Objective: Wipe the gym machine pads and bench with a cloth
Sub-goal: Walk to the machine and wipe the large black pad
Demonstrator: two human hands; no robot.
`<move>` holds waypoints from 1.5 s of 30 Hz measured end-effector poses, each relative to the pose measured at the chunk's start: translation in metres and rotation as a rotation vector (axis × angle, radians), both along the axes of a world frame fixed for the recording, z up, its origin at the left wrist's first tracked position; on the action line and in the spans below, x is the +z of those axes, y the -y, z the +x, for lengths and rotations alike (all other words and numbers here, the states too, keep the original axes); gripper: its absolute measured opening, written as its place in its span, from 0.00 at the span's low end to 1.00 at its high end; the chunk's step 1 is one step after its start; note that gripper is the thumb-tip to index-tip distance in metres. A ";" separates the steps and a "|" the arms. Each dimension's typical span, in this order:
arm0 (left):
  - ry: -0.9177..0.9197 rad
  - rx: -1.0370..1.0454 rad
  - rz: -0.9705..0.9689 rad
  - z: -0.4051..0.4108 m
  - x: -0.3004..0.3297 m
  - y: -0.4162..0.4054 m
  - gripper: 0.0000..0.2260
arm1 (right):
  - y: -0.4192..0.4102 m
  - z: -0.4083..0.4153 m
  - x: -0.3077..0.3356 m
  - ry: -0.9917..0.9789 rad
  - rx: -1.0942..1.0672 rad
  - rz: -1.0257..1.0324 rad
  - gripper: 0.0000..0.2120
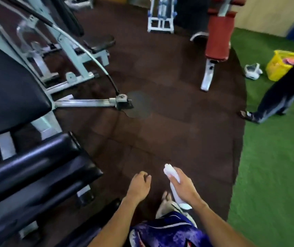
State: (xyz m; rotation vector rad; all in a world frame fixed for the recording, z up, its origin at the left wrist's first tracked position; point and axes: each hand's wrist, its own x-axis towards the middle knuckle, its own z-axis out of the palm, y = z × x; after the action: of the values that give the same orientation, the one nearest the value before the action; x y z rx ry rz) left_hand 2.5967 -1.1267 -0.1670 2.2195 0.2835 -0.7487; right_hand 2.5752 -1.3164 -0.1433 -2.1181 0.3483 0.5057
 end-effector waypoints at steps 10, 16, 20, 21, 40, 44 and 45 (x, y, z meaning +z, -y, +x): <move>-0.015 0.542 -0.021 0.202 -0.019 -0.044 0.16 | -0.053 0.293 -0.015 -0.022 0.534 0.004 0.20; -0.003 0.882 -0.030 0.272 -0.024 -0.091 0.15 | -0.133 0.420 -0.013 -0.012 0.866 0.006 0.20; 0.006 1.076 -0.013 0.304 -0.041 -0.136 0.15 | -0.210 0.484 -0.029 0.014 1.066 0.001 0.20; 0.010 1.119 -0.003 0.311 -0.042 -0.148 0.15 | -0.232 0.496 -0.032 0.019 1.114 0.003 0.19; -0.148 2.032 0.232 0.327 -0.072 -0.290 0.15 | -0.551 0.519 -0.095 -0.143 2.079 0.031 0.18; -0.246 2.127 0.405 0.326 -0.087 -0.311 0.17 | -0.587 0.511 -0.135 -0.211 2.117 0.117 0.17; -0.256 2.129 0.461 0.324 -0.093 -0.316 0.19 | -0.596 0.510 -0.146 -0.192 2.136 0.147 0.16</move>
State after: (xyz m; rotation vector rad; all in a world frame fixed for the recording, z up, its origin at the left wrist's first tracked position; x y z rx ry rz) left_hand 2.9209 -0.8107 -0.2601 0.9292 2.4357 0.3420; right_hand 3.0853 -0.7206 -0.2892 -1.4621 -1.9748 1.7009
